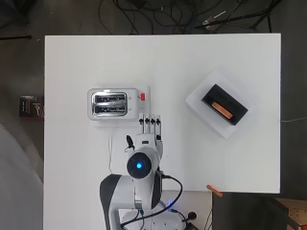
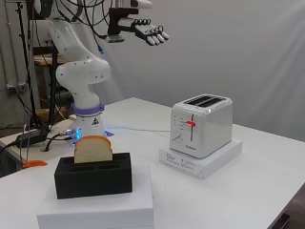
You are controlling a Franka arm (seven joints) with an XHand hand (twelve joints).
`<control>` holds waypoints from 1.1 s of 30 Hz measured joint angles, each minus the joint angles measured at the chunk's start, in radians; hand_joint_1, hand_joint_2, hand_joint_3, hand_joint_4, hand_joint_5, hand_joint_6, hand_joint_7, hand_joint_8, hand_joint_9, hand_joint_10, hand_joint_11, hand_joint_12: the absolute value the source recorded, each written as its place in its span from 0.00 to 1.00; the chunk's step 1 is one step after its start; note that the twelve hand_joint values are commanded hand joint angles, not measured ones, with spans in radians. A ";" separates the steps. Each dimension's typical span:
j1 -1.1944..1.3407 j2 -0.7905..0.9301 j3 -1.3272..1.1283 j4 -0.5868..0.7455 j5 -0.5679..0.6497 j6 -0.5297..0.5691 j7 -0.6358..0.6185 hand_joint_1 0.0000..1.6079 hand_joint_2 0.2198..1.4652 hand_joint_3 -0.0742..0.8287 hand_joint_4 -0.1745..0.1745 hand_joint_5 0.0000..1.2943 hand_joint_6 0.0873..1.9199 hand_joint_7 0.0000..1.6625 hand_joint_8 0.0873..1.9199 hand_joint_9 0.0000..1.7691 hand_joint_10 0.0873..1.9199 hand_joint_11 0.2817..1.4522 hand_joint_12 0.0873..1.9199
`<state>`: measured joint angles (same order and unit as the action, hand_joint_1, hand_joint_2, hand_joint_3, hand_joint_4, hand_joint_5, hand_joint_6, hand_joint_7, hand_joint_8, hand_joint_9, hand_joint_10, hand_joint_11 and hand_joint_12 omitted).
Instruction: Teleoperate dual arm-hand system to toast a bread
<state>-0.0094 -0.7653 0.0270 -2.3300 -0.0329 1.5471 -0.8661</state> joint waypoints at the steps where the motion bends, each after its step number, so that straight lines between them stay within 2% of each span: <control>1: -0.003 0.009 0.021 0.027 -0.017 -0.011 0.019 0.09 0.77 0.08 0.40 0.16 0.00 0.19 0.00 0.23 0.00 0.11 0.00; 6: -0.018 0.059 0.106 0.198 -0.081 -0.060 0.090 0.10 0.77 0.08 0.35 0.18 0.00 0.20 0.00 0.24 0.00 0.11 0.00; 9: -0.022 0.086 0.118 0.211 -0.093 -0.081 0.108 0.11 0.78 0.08 0.30 0.18 0.00 0.20 0.00 0.24 0.00 0.12 0.00; 13: -0.030 0.120 0.096 0.232 -0.073 -0.105 0.114 0.09 0.78 0.08 0.17 0.19 0.00 0.24 0.00 0.29 0.00 0.15 0.00; 16: -0.042 0.190 0.054 0.280 -0.078 -0.148 0.117 0.09 0.77 0.08 0.15 0.19 0.00 0.24 0.00 0.28 0.00 0.14 0.00; 20: -0.058 0.246 -0.039 0.299 -0.110 -0.169 0.117 0.08 0.77 0.08 0.16 0.18 0.00 0.22 0.00 0.25 0.00 0.12 0.00; 25: -0.077 0.276 -0.189 0.270 -0.153 -0.128 0.080 0.07 0.77 0.08 0.17 0.20 0.00 0.23 0.00 0.27 0.00 0.11 0.00; 29: -0.087 0.358 -0.288 0.255 -0.190 -0.089 0.049 0.07 0.77 0.08 0.23 0.26 0.00 0.26 0.00 0.31 0.00 0.15 0.00; 33: -0.096 0.500 -0.314 0.323 -0.176 -0.115 0.021 0.06 0.73 0.07 0.31 0.27 0.00 0.28 0.00 0.34 0.00 0.16 0.00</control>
<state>-0.1051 -0.2649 -0.2871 -2.0074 -0.2092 1.4323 -0.8452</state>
